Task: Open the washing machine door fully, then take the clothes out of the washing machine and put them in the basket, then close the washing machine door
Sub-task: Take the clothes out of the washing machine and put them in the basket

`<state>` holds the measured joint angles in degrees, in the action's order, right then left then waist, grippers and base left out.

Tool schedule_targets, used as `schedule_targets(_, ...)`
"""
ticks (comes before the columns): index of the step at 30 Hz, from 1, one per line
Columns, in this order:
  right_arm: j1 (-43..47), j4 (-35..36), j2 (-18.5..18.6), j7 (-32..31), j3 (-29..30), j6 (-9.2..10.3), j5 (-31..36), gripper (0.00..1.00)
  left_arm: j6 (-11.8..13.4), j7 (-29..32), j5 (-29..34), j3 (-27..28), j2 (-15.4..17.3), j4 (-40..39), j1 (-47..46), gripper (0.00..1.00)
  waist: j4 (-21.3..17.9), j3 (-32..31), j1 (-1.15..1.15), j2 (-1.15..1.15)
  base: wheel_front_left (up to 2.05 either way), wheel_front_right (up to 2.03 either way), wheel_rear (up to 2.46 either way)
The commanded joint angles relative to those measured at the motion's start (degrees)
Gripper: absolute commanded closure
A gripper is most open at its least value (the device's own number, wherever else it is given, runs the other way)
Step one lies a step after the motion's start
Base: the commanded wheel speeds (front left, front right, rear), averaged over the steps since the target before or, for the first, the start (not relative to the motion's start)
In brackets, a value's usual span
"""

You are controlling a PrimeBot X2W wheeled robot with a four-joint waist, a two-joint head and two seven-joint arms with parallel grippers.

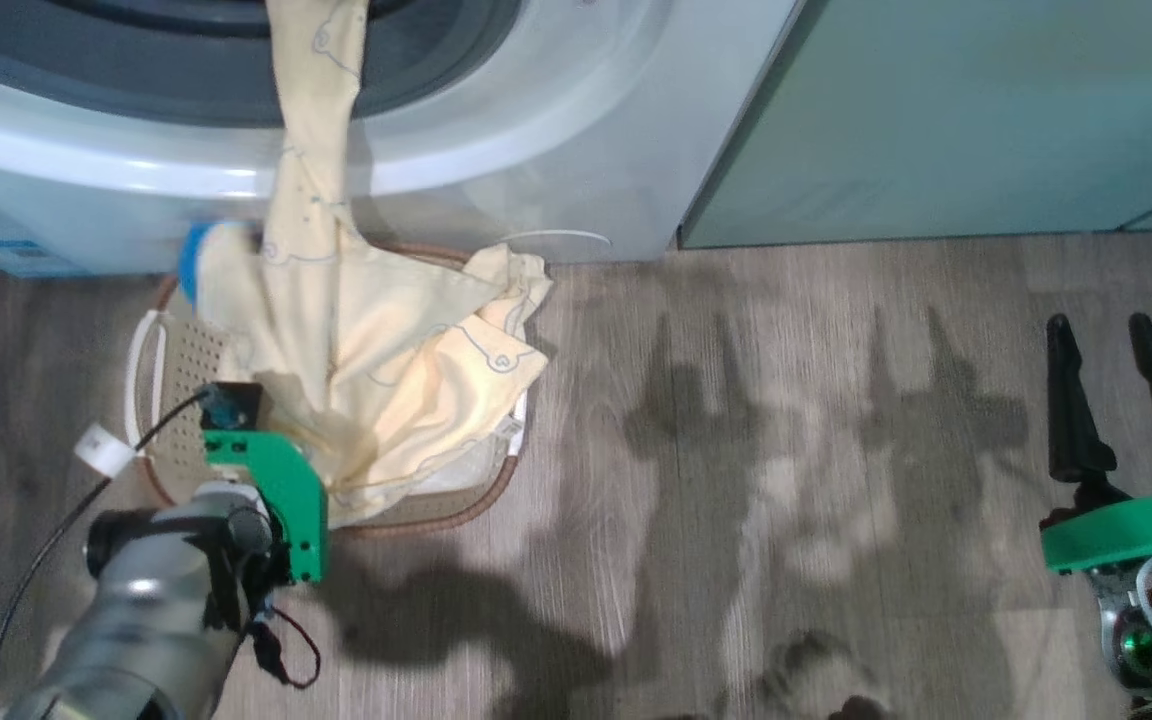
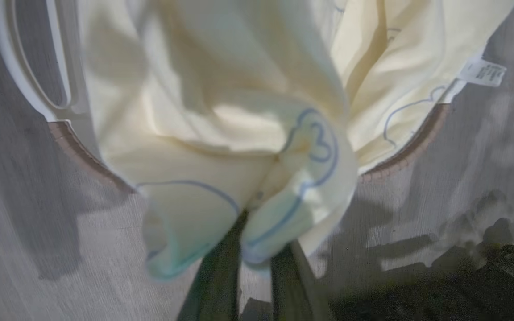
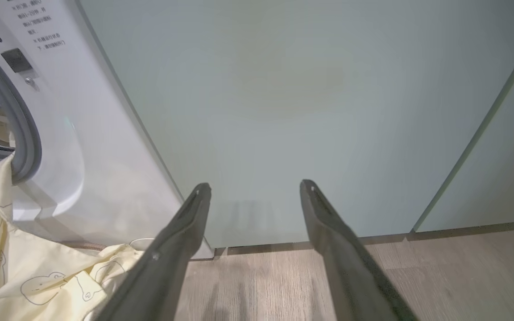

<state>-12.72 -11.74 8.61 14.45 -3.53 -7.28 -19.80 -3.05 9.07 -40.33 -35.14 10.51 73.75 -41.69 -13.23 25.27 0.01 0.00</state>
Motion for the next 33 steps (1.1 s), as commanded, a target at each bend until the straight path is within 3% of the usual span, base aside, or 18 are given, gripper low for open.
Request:
schedule_targets(1, -1.08, 1.89, 0.48, 0.55, -0.36, -0.21, 0.31, 0.00, 0.77, 0.31, -0.37, 1.76, 2.41, 0.13, -1.17, 1.00, -0.09, 1.01, -0.01, 0.00, 0.00, 0.00, 0.00)
schedule_targets(7, -1.72, 2.03, 0.27, 0.55, -0.27, -0.21, 0.42, 0.00, 1.73, 0.89, -0.65, 1.87, 2.96, 0.17, -2.41, 1.00, 0.00, 2.83, -0.01, 0.00, 0.00, 0.00, 0.00)
schedule_targets(17, -3.29, 2.65, 0.18, 0.55, -0.75, -0.21, 0.56, 0.00, 2.85, -8.22, -0.60, 2.39, 3.56, 0.19, -5.77, 1.00, -0.27, 5.52, -0.01, 0.00, 0.00, 0.00, 0.00)
schedule_targets(21, -3.38, 2.49, 0.18, 0.55, -0.68, -0.21, 0.70, 0.00, 1.84, -9.46, -1.19, 2.65, 3.30, 0.20, -5.66, 0.51, -0.20, 5.20, -0.01, 0.00, 0.00, 0.00, 0.00)
schedule_targets(22, -3.30, 2.42, 0.18, 0.55, -0.68, -0.21, 0.72, 0.00, 1.60, -10.02, -1.36, 2.75, 3.22, 0.20, -5.48, 0.06, -0.15, 4.92, -0.01, 0.00, 0.00, 0.00, 0.00)
schedule_targets(23, -3.21, 2.33, 0.19, 0.55, -0.69, -0.21, 0.72, 0.00, 1.47, -10.45, -1.48, 2.80, 3.13, 0.20, -5.22, 0.00, -0.09, 4.57, -0.01, 0.00, 0.00, 0.00, 0.00)
schedule_targets(33, -1.85, 1.40, 0.50, 0.55, -0.71, -0.21, 0.54, 0.00, -0.57, -19.52, -2.33, 3.33, 2.45, 0.20, -2.91, 0.00, 0.94, -1.53, -0.01, 0.00, 0.00, 0.00, 0.00)
